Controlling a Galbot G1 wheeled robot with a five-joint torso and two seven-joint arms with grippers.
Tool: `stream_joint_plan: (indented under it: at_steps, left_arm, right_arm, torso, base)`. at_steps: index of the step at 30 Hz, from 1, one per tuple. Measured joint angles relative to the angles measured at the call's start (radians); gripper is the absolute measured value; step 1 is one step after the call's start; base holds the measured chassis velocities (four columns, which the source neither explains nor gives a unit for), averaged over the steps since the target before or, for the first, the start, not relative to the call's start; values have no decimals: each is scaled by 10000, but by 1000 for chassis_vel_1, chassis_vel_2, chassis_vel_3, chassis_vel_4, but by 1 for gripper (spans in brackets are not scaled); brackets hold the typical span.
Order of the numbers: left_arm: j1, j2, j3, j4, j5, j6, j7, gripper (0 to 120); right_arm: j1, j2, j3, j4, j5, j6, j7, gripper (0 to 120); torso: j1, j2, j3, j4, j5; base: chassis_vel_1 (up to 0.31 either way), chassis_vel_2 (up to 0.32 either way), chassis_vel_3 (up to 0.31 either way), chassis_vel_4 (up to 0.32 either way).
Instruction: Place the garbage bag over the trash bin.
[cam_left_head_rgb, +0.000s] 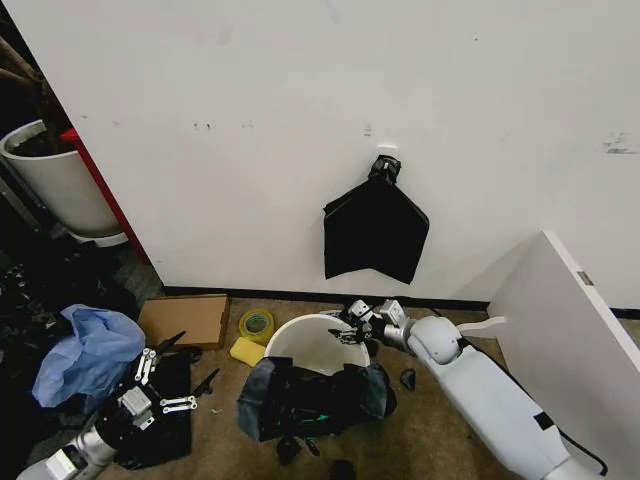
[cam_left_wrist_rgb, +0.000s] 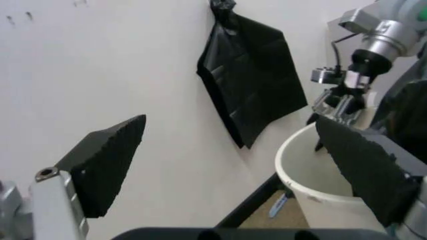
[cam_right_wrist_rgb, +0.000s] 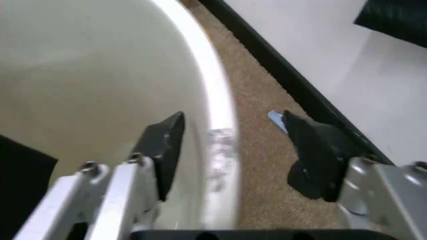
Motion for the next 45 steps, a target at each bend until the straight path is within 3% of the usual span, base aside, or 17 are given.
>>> stream_joint_plan:
  at_steps: [1, 6, 12, 16, 18, 20, 25, 26, 29, 33, 40, 45]
  left_arm:
    - [0, 0, 0, 0, 0, 0, 0, 100]
    - [46, -95, -35, -36, 101, -162, -232, 100]
    - [38, -159, 42, -5, 188, -243, -356, 100]
    - [5, -225, 170, 29, 240, -312, -455, 100]
    - [3, -231, 185, 30, 241, -325, -469, 100]
    - [4, -239, 226, 45, 241, -391, -517, 100]
    - [8, -224, 250, 64, 168, -445, -544, 100]
    - [8, -224, 250, 64, 168, -445, -544, 100]
    - [-7, -183, 271, 87, 59, -447, -542, 100]
    - [-125, -151, 426, 102, 23, -448, -541, 100]
    - [-310, -119, 778, 55, 70, -417, -573, 100]
    - [-405, -31, 833, 95, 61, -388, -604, 100]
  right_arm:
    - [0, 0, 0, 0, 0, 0, 0, 54]
    - [-161, -160, -91, 299, -119, -129, 119, 32]
    - [-493, -402, -168, 908, 686, -723, 1210, 14]
    - [-1163, -807, -333, 2049, 2939, -1755, 3757, 3]
    - [-1282, -868, -361, 2245, 3305, -1898, 4252, 3]
    - [-1768, -1080, -420, 2927, 4609, -2094, 5968, 3]
    - [-3147, -958, 62, 4608, 7775, -1071, 10071, 1]
    - [-3147, -958, 62, 4608, 7775, -1071, 10071, 1]
    - [-4125, -489, 612, 5413, 8953, 414, 11926, 1]
    - [-4771, 180, 1050, 5597, 9148, 1734, 13610, 1]
    - [-5077, 883, 1083, 5096, 8673, 2617, 14392, 1]
    - [-5078, 1313, 872, 5015, 8409, 2595, 14922, 1]
  torso:
    - [0, 0, 0, 0, 0]
    - [0, 0, 0, 1, 0]
    - [0, 0, 2, 1, 0]
    - [0, 0, 2, 0, 2]
    - [0, 0, 2, 2, 2]
    - [0, 0, 2, 1, 1]
    - [0, 0, 2, 2, -2]
    - [0, 0, 2, 2, -2]
    - [0, 0, 1, -1, -1]
    - [0, 0, 1, 1, -3]
    - [0, 0, 1, 2, -1]
    - [0, 0, 1, 1, -1]
  base:
    - [0, 0, 0, 0]
    - [0, 0, 0, 0]
    - [0, 0, 0, 0]
    - [0, 0, 0, 0]
    - [0, 0, 0, 0]
    - [0, 0, 0, 0]
    - [0, 0, 0, 0]
    - [0, 0, 0, 0]
    - [0, 0, 0, 0]
    - [0, 0, 0, 0]
    - [0, 0, 0, 0]
    - [0, 0, 0, 0]
